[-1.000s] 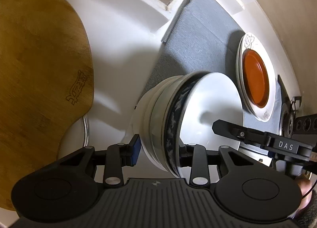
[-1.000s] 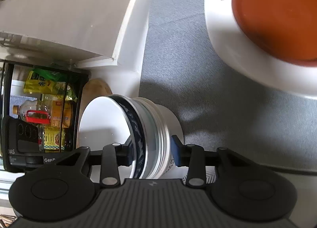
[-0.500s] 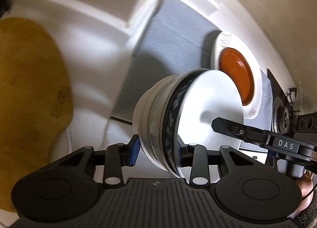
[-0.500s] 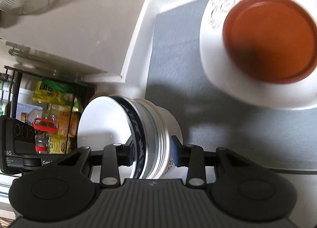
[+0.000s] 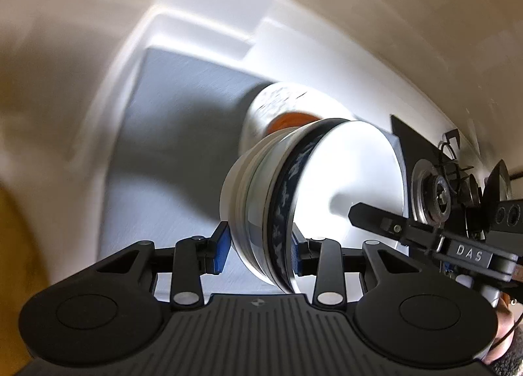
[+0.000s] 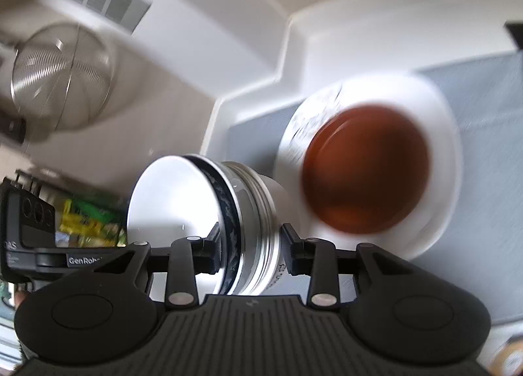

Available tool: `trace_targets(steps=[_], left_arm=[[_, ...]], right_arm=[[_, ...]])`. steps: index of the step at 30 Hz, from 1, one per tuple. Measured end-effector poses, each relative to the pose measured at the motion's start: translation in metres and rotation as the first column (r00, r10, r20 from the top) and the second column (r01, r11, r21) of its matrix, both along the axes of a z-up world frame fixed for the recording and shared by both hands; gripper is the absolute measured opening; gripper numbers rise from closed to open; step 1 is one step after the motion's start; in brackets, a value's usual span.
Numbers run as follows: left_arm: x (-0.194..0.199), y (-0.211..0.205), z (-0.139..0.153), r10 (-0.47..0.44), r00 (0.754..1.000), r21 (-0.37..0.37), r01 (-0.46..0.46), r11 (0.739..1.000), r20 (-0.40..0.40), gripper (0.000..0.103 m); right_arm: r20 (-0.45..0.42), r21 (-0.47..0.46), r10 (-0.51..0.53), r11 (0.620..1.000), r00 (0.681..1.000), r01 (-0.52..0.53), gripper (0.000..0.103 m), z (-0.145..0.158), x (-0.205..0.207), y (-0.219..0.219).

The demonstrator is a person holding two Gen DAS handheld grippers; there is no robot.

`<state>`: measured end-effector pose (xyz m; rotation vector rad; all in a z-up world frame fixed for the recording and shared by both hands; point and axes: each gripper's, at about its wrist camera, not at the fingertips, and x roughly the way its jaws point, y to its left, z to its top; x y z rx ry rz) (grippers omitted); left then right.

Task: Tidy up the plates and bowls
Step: 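Lower the bowls onto the brown plate and open both grippers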

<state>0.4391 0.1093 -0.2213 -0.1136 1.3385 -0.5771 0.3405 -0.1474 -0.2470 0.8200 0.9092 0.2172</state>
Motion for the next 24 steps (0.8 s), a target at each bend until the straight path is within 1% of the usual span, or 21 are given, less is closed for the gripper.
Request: trace_targets(steps=[4, 6, 8, 12, 16, 17, 21, 22, 24], left_arm=[[0.02, -0.034, -0.009, -0.041, 0.999, -0.023, 0.041, 0.999, 0.015, 0.039], [0.028, -0.047, -0.016, -0.048, 0.999, -0.03, 0.048, 0.998, 0.007, 0.039], [0.034, -0.058, -0.023, -0.049, 0.999, -0.025, 0.049, 0.999, -0.012, 0.039], [0.034, -0.072, -0.029, -0.065, 0.998, 0.0, 0.065, 0.998, 0.009, 0.039], [0.033, -0.079, -0.033, -0.088, 0.995, 0.02, 0.087, 0.996, 0.039, 0.039], [0.034, -0.087, -0.034, -0.088, 0.995, 0.028, 0.087, 0.996, 0.043, 0.039], [0.039, -0.093, -0.043, -0.097, 0.995, 0.053, 0.095, 0.994, 0.037, 0.039], [0.04, -0.1, -0.046, -0.098, 0.994, 0.055, 0.096, 0.994, 0.036, 0.04], [0.037, -0.1, -0.044, -0.107, 0.993, 0.051, 0.104, 0.993, 0.05, 0.04]], right_arm=[[0.01, -0.019, -0.074, 0.997, 0.997, 0.074, 0.039, -0.008, 0.006, -0.03], [0.005, -0.019, -0.102, 0.995, 0.995, 0.102, 0.04, -0.015, 0.012, -0.041], [-0.002, -0.011, -0.124, 0.992, 0.992, 0.124, 0.039, -0.023, 0.014, -0.052], [-0.011, -0.01, -0.156, 0.988, 0.988, 0.156, 0.039, -0.039, 0.019, -0.067], [-0.023, -0.032, -0.184, 0.983, 0.983, 0.183, 0.037, -0.049, 0.024, -0.073], [-0.031, -0.03, -0.19, 0.982, 0.981, 0.189, 0.037, -0.053, 0.026, -0.074], [-0.059, -0.026, -0.206, 0.979, 0.977, 0.204, 0.035, -0.069, 0.032, -0.074], [-0.053, -0.028, -0.21, 0.977, 0.976, 0.209, 0.035, -0.07, 0.033, -0.073], [-0.037, -0.031, -0.234, 0.972, 0.971, 0.233, 0.035, -0.07, 0.033, -0.072]])
